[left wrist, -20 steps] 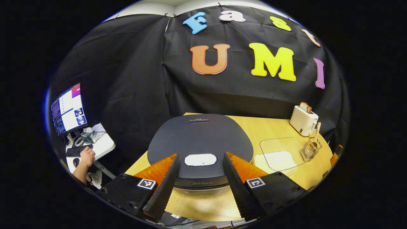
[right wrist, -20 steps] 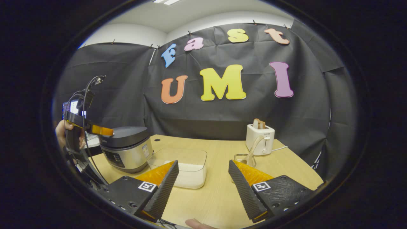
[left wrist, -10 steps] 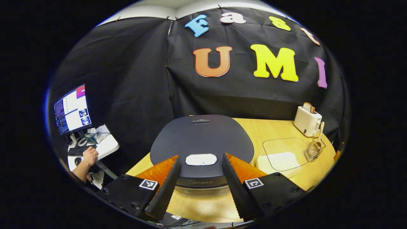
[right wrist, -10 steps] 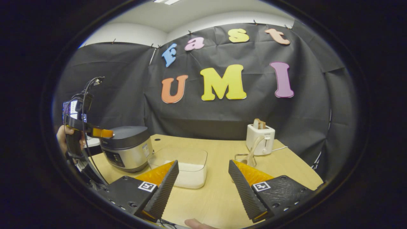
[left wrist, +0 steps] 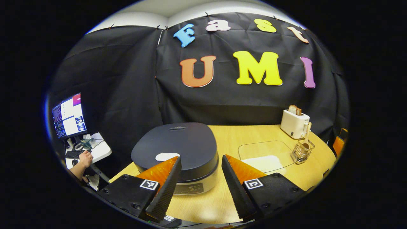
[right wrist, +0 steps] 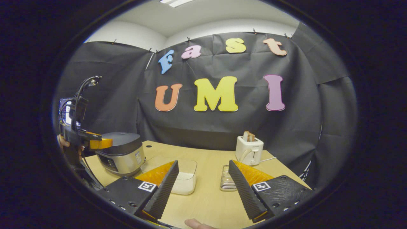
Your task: Close the left gripper, press the button to open the rice cooker; take a wooden spoon from the chopstick holder with the right hand, scoop a spoonful of rice and pour it into the rice cooker, then put the wooden spoon back into the chopstick holder.
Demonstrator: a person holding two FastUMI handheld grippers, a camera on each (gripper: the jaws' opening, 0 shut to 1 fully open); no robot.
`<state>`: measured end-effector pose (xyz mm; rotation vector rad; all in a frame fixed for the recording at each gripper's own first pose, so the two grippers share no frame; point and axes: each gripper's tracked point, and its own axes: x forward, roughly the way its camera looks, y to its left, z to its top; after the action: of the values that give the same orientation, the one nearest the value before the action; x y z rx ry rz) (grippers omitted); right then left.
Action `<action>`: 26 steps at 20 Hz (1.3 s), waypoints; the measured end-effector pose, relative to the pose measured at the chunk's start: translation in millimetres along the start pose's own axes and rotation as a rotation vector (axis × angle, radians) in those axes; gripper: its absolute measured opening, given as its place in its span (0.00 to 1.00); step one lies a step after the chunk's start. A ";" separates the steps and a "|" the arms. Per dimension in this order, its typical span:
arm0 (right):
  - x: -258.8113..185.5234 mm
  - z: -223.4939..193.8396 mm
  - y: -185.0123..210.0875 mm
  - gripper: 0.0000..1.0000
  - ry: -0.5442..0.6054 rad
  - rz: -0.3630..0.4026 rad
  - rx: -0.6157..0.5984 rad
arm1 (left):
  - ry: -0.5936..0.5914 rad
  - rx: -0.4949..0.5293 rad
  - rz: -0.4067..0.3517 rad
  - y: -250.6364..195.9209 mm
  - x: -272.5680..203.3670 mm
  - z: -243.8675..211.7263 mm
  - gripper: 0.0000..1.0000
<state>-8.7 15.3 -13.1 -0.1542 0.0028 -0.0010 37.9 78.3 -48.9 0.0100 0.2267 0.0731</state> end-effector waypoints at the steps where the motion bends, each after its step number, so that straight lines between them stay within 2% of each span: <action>1: -1.6 2.9 -1.0 0.94 -0.004 -0.004 0.012 | -0.029 0.009 -0.013 -11.7 -6.6 4.8 0.83; 5: -8.8 5.1 -9.4 0.93 0.003 -0.018 0.041 | -0.105 0.055 -0.079 -54.8 -30.5 11.3 0.82; 11: -16.6 -2.8 -14.3 0.93 0.041 -0.037 0.100 | -0.158 0.046 -0.217 -120.8 -63.7 7.9 0.84; 14: -18.0 -12.8 -3.5 0.92 0.056 -0.017 0.112 | -0.160 0.043 -0.264 -138.0 -72.8 -1.3 0.86; 15: -17.5 -17.1 0.8 0.94 0.065 -0.002 0.107 | -0.158 0.046 -0.277 -142.3 -74.9 -5.8 0.86; 18: -15.1 -24.3 8.6 0.94 0.076 0.019 0.076 | -0.166 0.040 -0.278 -139.6 -73.2 -8.0 0.88; 22: -15.6 -26.2 19.3 0.92 0.068 0.035 0.035 | -0.182 -0.009 -0.216 -122.4 -66.9 -6.2 0.89; 26: -15.0 -30.4 21.7 0.94 0.072 0.049 0.019 | -0.197 -0.031 -0.210 -119.0 -67.0 -2.1 0.89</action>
<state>-23.8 32.1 -46.4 -0.1352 0.0781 0.0422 -19.1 -45.3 -38.1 -0.0374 0.0287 -0.1332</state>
